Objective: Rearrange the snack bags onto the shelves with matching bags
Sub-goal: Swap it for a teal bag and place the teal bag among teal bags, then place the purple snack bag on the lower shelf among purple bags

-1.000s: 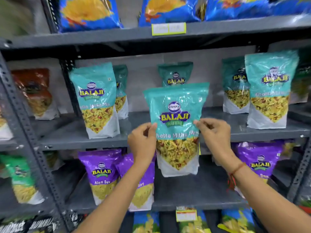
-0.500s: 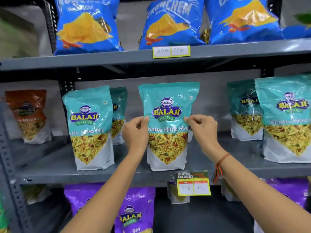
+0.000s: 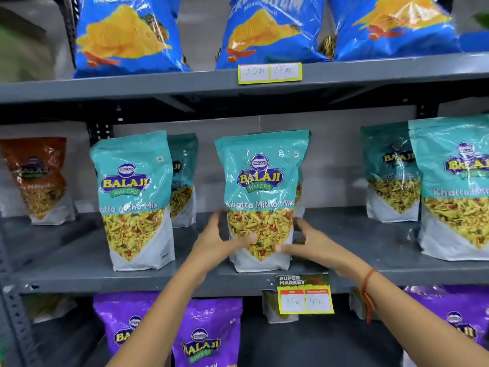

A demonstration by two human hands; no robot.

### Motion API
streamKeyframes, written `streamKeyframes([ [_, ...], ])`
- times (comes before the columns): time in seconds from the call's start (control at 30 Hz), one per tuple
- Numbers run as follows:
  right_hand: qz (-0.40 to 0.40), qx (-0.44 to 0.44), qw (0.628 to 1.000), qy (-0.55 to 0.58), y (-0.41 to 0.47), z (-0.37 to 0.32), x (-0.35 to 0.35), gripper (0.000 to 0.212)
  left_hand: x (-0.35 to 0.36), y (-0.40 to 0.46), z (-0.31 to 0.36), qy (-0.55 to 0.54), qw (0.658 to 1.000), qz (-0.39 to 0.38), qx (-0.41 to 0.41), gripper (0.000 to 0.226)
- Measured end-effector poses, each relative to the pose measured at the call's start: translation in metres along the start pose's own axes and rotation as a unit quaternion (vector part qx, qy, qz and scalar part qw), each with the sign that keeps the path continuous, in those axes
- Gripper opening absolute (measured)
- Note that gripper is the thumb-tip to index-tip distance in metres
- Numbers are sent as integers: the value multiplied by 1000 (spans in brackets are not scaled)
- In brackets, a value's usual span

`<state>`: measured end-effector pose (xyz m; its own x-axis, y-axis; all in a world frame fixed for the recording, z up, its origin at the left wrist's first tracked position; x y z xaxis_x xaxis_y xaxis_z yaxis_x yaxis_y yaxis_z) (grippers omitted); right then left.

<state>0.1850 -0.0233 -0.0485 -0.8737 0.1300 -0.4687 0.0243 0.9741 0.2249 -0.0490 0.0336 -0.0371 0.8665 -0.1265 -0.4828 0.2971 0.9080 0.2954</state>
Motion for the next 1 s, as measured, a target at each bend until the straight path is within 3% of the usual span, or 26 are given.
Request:
streamKeyframes([
  [0.1,-29,-13,997,-69,-3,-1,10,80,10,-4,-20,49,995,-87,-23,96],
  [0.27,-3,-39,995,-93,-2,-3,12,72,12,2,-23,94,995,-40,-14,91],
  [0.87,12,36,999,-16,8,35,-39,90,62,33,8,92,993,-74,-6,79],
  [0.93,61,25,998,12,2,32,-37,98,59,27,9,95,994,-55,2,82],
  [1.0,173,-14,984,31,-8,25,-33,109,52,18,13,94,995,-4,25,88],
])
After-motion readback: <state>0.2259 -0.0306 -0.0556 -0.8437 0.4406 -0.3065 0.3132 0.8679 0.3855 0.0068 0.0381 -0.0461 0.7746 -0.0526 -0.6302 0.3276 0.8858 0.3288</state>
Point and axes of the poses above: each hand's wrist, its own y-axis towards the middle knuckle, its own x-axis out of the palm, z = x × y, the point moved 3 cm from there along y, towards the middle knuckle, and after that the axes turned 6 degrees about y, right-handed, at the moved point
